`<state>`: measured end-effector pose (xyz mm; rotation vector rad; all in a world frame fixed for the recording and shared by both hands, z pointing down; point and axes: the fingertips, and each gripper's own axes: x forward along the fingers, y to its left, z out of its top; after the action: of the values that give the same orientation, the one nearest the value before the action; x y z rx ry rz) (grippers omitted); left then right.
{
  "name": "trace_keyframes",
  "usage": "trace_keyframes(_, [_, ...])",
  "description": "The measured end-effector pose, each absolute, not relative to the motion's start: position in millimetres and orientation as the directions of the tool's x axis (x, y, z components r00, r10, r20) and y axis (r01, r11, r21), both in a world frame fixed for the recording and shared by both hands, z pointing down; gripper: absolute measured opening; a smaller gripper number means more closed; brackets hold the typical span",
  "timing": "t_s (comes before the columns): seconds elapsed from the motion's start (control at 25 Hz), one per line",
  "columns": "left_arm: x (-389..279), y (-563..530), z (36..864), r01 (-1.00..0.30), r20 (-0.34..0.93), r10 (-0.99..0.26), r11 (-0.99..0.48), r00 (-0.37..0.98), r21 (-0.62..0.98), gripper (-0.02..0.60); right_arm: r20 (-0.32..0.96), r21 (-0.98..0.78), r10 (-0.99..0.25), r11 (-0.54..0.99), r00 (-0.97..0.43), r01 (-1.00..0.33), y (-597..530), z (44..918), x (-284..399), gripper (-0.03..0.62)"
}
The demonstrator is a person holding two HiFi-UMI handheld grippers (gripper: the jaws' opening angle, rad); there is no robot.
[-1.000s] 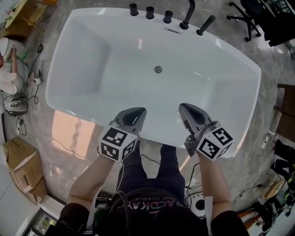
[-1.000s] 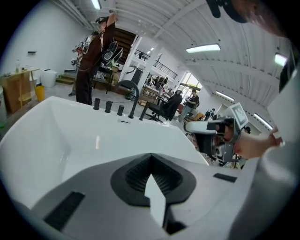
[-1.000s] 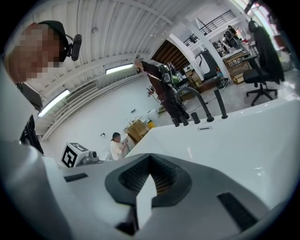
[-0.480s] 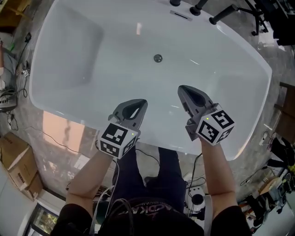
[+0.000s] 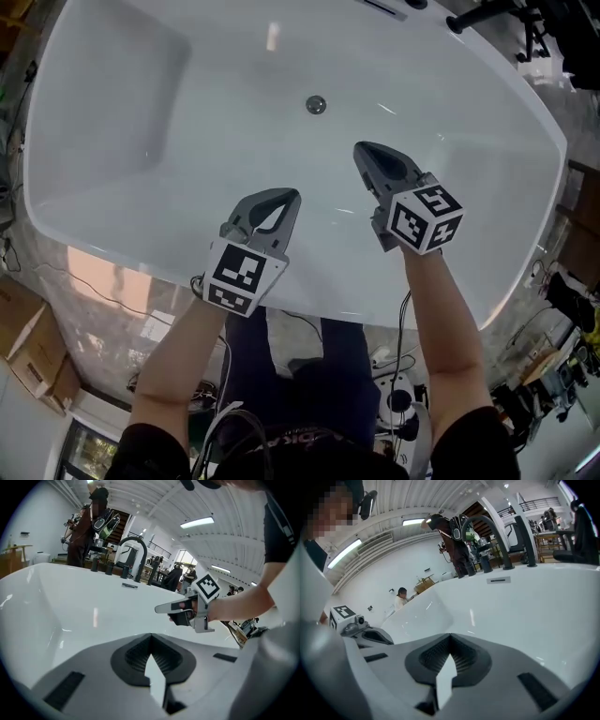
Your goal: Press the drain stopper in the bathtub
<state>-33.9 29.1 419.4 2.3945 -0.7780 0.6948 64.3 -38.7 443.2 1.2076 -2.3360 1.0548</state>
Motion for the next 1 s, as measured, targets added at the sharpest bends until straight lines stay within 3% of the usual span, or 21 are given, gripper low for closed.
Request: trace_keyframes(1.0, [-29, 14, 495, -0.595, 0.632, -0.286, -0.723, 0.720, 0.351, 0.003, 0.725, -0.407, -0.457, 0.319, -0.515, -0.856, -111, 676, 65, 0.012])
